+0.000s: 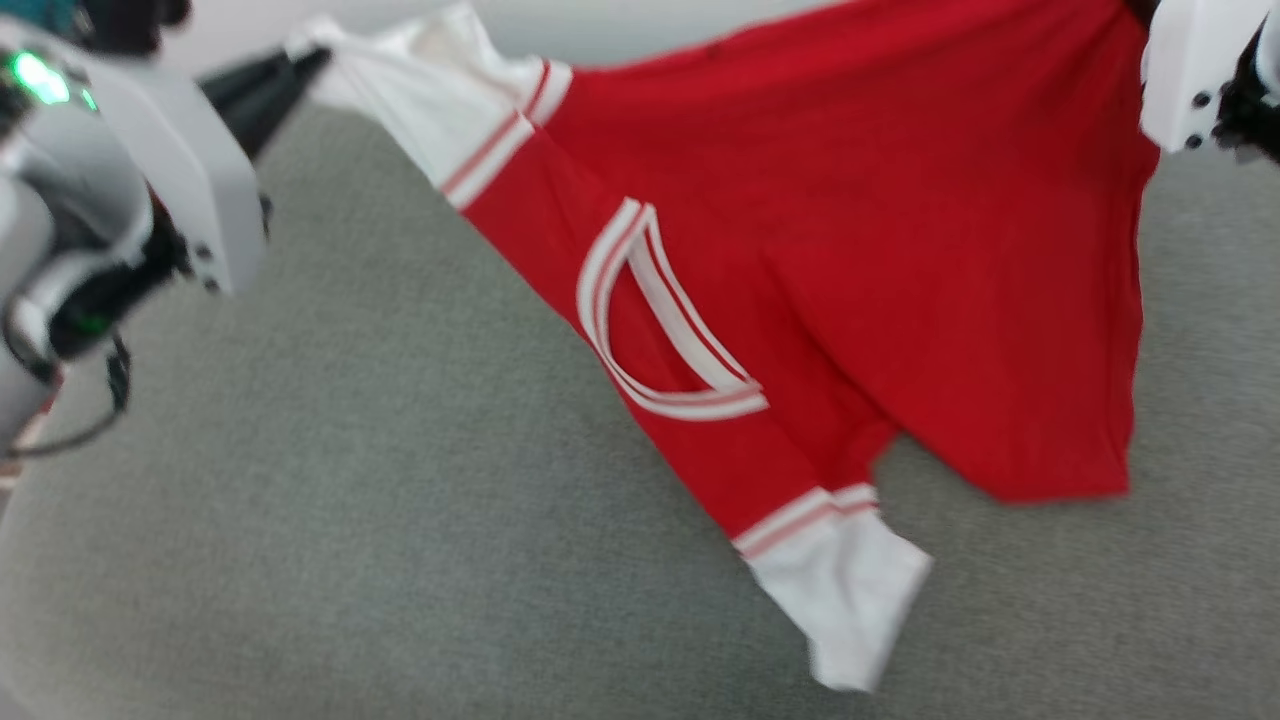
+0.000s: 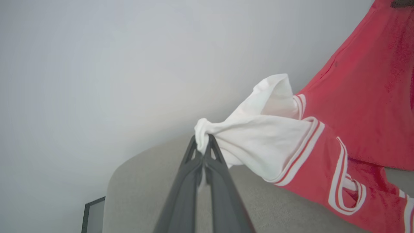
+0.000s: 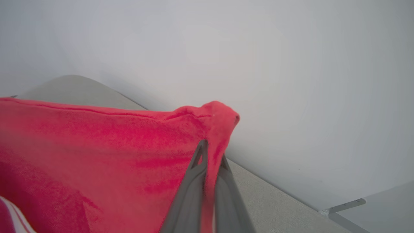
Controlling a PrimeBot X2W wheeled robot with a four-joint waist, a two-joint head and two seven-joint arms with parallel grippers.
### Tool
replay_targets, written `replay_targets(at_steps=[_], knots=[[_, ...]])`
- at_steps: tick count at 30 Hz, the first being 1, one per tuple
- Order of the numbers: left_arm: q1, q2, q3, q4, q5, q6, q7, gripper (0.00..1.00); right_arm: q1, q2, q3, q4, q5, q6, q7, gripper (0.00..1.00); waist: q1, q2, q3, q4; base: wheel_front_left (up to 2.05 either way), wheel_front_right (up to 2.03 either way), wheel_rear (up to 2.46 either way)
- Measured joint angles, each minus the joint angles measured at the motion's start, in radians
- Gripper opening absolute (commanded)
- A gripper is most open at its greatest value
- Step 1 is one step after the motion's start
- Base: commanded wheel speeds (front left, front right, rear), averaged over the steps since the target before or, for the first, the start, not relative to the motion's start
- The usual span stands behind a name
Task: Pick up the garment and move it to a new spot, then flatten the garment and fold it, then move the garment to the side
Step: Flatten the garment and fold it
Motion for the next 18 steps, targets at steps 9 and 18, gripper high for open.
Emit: replay_targets(at_steps=[9, 18], knots=[[-0.168, -0.048, 0.015, 0.099, 0.017, -0.044, 0.068, 0.0, -0.004, 0.004, -0.129, -0.109, -0.07, 0.0, -0.038, 0.0, 0.0, 0.0, -0.07, -0.069, 0.0, 0.0, 0.0], [-0.309, -0.097, 0.018, 0.205, 0.059, -0.065, 0.061, 0.0, 0.013, 0.027, -0.27, -0.209, -0.154, 0.0, -0.045, 0.0, 0.0, 0.0, -0.108, -0.108, 0.0, 0.0, 0.0]])
